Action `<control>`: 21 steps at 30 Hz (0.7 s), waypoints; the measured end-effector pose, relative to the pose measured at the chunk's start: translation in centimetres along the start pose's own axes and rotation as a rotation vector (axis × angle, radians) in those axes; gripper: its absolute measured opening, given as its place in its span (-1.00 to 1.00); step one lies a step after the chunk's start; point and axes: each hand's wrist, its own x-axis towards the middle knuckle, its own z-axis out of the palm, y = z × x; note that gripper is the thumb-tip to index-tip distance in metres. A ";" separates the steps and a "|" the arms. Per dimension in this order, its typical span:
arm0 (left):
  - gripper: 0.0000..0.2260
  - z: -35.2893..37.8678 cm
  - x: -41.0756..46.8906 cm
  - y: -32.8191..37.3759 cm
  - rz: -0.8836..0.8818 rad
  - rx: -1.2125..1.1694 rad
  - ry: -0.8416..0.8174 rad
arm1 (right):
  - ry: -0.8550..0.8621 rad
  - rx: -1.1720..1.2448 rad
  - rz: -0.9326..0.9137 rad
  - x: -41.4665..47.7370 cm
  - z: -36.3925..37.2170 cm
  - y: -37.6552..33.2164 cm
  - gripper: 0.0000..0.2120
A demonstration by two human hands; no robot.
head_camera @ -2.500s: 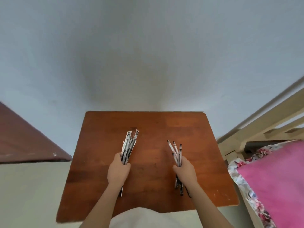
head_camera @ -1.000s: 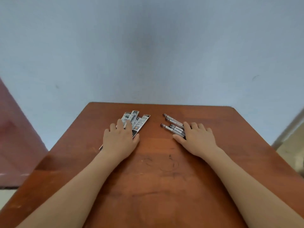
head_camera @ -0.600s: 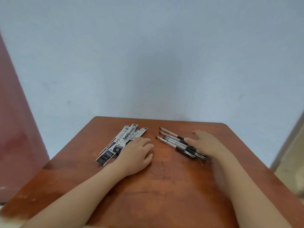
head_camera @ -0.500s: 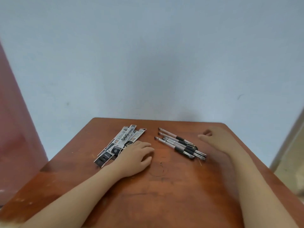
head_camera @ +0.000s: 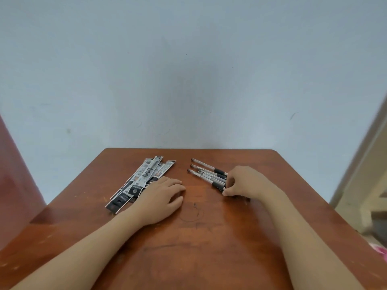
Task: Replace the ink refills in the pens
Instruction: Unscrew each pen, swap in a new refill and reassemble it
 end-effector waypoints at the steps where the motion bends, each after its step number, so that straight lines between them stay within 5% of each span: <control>1: -0.27 0.0 0.0 0.1 0.006 0.002 0.000 | -0.007 -0.011 -0.002 0.0 0.1 -0.1 -0.86; 5: -0.32 0.0 -0.1 0.1 0.013 0.012 0.014 | 0.004 -0.075 -0.013 0.2 0.7 -0.6 -0.88; 9: -0.62 -0.4 0.1 0.2 0.068 0.185 0.151 | 0.131 0.005 -0.064 0.1 0.7 -0.8 -0.94; 14: -0.61 -1.5 3.0 1.2 0.083 0.310 0.316 | 0.263 0.480 -0.113 -0.1 0.2 -1.0 -0.83; 21: -0.72 -0.2 3.7 1.6 0.149 0.160 0.417 | 0.268 1.028 -0.071 0.1 0.6 -1.8 -0.88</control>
